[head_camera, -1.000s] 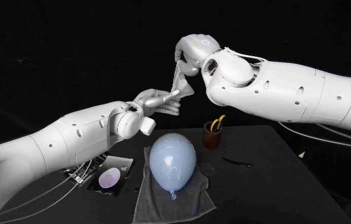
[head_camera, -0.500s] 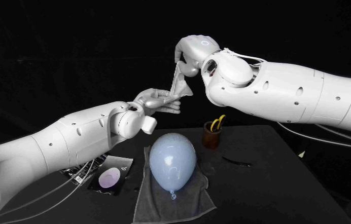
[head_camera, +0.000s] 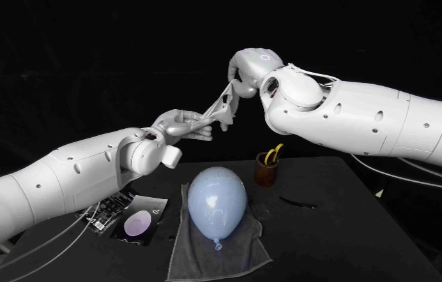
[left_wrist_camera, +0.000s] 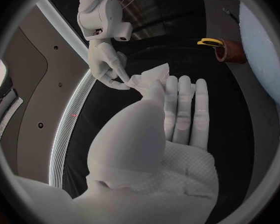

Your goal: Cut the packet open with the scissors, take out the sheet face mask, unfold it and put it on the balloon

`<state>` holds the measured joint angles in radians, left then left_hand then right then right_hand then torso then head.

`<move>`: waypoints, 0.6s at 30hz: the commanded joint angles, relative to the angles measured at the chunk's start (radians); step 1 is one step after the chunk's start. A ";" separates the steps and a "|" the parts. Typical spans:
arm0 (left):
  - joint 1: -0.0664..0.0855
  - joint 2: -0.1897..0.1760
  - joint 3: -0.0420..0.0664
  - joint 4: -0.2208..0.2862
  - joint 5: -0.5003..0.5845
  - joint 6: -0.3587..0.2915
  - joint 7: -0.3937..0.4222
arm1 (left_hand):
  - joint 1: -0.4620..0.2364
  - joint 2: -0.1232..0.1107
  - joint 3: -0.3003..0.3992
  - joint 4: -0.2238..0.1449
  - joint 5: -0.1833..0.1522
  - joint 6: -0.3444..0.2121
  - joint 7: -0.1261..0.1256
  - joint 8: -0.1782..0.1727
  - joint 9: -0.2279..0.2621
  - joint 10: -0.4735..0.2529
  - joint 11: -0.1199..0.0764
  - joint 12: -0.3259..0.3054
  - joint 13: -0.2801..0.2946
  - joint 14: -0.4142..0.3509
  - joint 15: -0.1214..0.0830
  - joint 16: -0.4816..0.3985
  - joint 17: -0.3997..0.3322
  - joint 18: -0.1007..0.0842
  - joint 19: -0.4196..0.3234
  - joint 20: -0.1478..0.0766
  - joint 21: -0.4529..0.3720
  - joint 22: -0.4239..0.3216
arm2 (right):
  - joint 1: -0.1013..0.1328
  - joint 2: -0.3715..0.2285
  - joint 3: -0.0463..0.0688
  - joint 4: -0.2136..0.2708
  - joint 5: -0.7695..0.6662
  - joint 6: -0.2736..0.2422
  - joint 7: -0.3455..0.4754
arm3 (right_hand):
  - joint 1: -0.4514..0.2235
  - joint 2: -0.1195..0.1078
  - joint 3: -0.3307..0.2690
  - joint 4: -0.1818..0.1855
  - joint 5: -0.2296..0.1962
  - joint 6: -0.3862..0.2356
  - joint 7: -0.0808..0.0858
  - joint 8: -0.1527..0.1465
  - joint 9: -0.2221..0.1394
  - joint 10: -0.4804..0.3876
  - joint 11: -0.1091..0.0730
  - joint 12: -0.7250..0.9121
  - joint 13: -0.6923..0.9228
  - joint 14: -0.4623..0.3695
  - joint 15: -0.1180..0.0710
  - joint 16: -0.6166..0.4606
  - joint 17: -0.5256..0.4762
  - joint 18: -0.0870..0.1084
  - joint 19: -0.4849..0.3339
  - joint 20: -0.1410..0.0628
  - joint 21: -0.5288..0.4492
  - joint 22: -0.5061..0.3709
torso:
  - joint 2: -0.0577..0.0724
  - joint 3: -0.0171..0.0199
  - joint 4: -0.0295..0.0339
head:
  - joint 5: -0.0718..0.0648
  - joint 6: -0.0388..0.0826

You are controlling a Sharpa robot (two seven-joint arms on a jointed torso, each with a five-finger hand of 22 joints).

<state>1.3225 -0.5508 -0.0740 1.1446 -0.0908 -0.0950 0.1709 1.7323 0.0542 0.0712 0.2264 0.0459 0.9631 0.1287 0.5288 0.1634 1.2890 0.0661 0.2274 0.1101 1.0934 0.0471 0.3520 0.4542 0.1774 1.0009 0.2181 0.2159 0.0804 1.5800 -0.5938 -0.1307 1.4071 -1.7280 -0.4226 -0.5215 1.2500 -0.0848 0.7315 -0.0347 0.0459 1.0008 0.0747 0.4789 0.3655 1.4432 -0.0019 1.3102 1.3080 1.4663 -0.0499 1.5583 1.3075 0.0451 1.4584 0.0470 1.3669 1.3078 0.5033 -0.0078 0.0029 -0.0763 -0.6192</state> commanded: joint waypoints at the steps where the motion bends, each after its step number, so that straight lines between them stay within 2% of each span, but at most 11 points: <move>1: 0.009 -0.023 0.003 0.015 -0.113 0.041 0.009 | -0.013 -0.020 0.022 0.007 0.004 0.010 -0.006 0.002 0.031 0.019 -0.005 0.013 0.009 0.014 -0.004 0.018 0.010 0.004 0.005 -0.001 0.008 0.003 | -0.007 -0.011 0.000 -0.003 0.010 0.009 0.003 | 0.001 -0.003 0.006 -0.001 0.003 0.012 0.003 0.004 0.036 0.005 0.001 0.005 0.036 0.101 -0.010 0.006 0.248 -0.006 0.048 0.000 0.004 0.212 | -0.001 0.0010 0.0011 | 0.001 -0.001; 6: 0.033 -0.061 0.003 0.023 -0.201 0.038 0.001 | -0.036 -0.043 0.063 0.023 0.003 0.012 -0.017 0.003 0.045 0.043 -0.019 0.062 0.045 0.029 -0.018 0.076 0.045 0.006 0.032 -0.014 0.030 0.012 | -0.015 -0.036 0.000 0.002 0.033 -0.014 0.011 | 0.001 -0.003 0.006 -0.001 0.003 0.012 0.003 0.004 0.036 0.005 0.001 0.005 0.036 0.101 -0.010 0.006 0.248 -0.006 0.048 0.000 0.004 0.212 | -0.001 0.0022 0.0017 | 0.002 -0.002; 9: 0.055 -0.076 0.004 0.023 -0.248 0.037 -0.003 | -0.040 -0.058 0.093 0.021 0.003 0.015 -0.018 0.002 0.052 0.040 -0.021 0.088 0.066 0.024 -0.023 0.102 0.061 0.005 0.038 -0.021 0.041 0.017 | -0.017 -0.055 -0.001 0.013 0.063 -0.028 0.019 | 0.001 -0.003 0.006 -0.001 0.003 0.012 0.003 0.004 0.036 0.007 0.001 0.008 0.039 0.101 -0.010 0.006 0.250 -0.007 0.049 0.000 0.007 0.212 | -0.001 0.0004 -0.0006 | 0.005 -0.003; 11: 0.074 -0.083 0.004 0.020 -0.290 0.038 -0.009 | -0.052 -0.083 0.139 0.017 0.003 0.021 -0.019 0.001 0.060 0.031 -0.023 0.120 0.092 0.018 -0.027 0.133 0.079 0.003 0.044 -0.030 0.058 0.027 | -0.017 -0.069 -0.001 0.024 0.094 -0.035 0.026 | 0.000 -0.004 0.006 -0.001 0.003 0.012 0.003 0.004 0.036 0.008 0.001 0.011 0.041 0.102 -0.010 0.007 0.251 -0.007 0.049 0.000 0.008 0.213 | -0.001 -0.0005 -0.0013 | 0.008 -0.004; 14: 0.100 -0.088 0.004 0.015 -0.343 0.042 -0.020 | -0.065 -0.113 0.199 0.007 0.006 0.030 -0.018 -0.002 0.066 0.019 -0.025 0.151 0.116 0.009 -0.031 0.158 0.090 0.002 0.041 -0.038 0.077 0.038 | -0.018 -0.084 -0.003 0.039 0.134 -0.041 0.038 | 0.000 -0.004 0.006 -0.001 0.003 0.012 0.003 0.004 0.036 0.009 0.001 0.012 0.043 0.102 -0.010 0.007 0.251 -0.007 0.049 0.000 0.007 0.213 | -0.002 0.0012 -0.0007 | 0.010 -0.003; 16: 0.118 -0.089 0.003 0.012 -0.379 0.045 -0.029 | -0.095 -0.146 0.284 -0.006 0.004 0.040 -0.018 -0.008 0.071 0.004 -0.026 0.181 0.140 0.001 -0.034 0.178 0.096 0.000 0.032 -0.043 0.100 0.053 | -0.019 -0.093 -0.004 0.049 0.162 -0.041 0.046 | 0.000 -0.004 0.006 -0.001 0.003 0.012 0.003 0.004 0.036 0.009 0.001 0.011 0.042 0.101 -0.010 0.006 0.250 -0.006 0.048 0.000 0.005 0.212 | -0.001 0.0019 0.0011 | 0.011 -0.003; 17: 0.130 -0.089 0.003 0.009 -0.401 0.045 -0.035 | -0.132 -0.175 0.356 -0.021 0.005 0.046 -0.017 -0.012 0.074 -0.007 -0.026 0.204 0.158 -0.003 -0.034 0.194 0.100 -0.002 0.022 -0.045 0.121 0.067 | -0.022 -0.099 -0.005 0.054 0.181 -0.040 0.053 | 0.000 -0.004 0.007 -0.001 0.003 0.012 0.003 0.004 0.036 0.009 0.001 0.011 0.042 0.102 -0.010 0.006 0.250 -0.006 0.047 0.000 0.003 0.211 | -0.001 0.0019 0.0015 | 0.012 -0.003; 18: 0.138 -0.089 0.003 0.007 -0.419 0.044 -0.039 | -0.160 -0.194 0.396 -0.034 0.010 0.046 -0.017 -0.014 0.077 -0.014 -0.026 0.217 0.168 -0.006 -0.033 0.203 0.101 -0.004 0.013 -0.045 0.135 0.076 | -0.025 -0.102 -0.006 0.057 0.193 -0.037 0.057 | 0.000 -0.004 0.007 -0.001 0.003 0.012 0.003 0.004 0.036 0.009 0.001 0.011 0.042 0.102 -0.010 0.006 0.250 -0.006 0.047 0.000 0.003 0.211 | -0.002 0.0030 0.0011 | 0.015 -0.003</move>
<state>1.4529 -0.6380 -0.0712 1.1562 -0.4021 -0.0655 0.1539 1.5906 -0.1317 0.4377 0.2005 0.0481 1.0041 0.1093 0.5180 0.1635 1.2839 0.0415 0.4352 0.2708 1.0930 0.0147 0.5477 0.5537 0.1767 1.0211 0.1715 0.3410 0.1501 1.5581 -0.6896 -0.1354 1.4608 -1.6068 -0.4446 -0.4867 1.2434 -0.0914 0.7313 -0.0346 0.0457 1.0004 0.0751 0.4798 0.3655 1.4431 -0.0018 1.3195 1.3078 1.4628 -0.0534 1.5606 1.3077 0.0451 1.4605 0.0448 1.3713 1.3080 0.5021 -0.0065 0.0029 -0.0653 -0.6228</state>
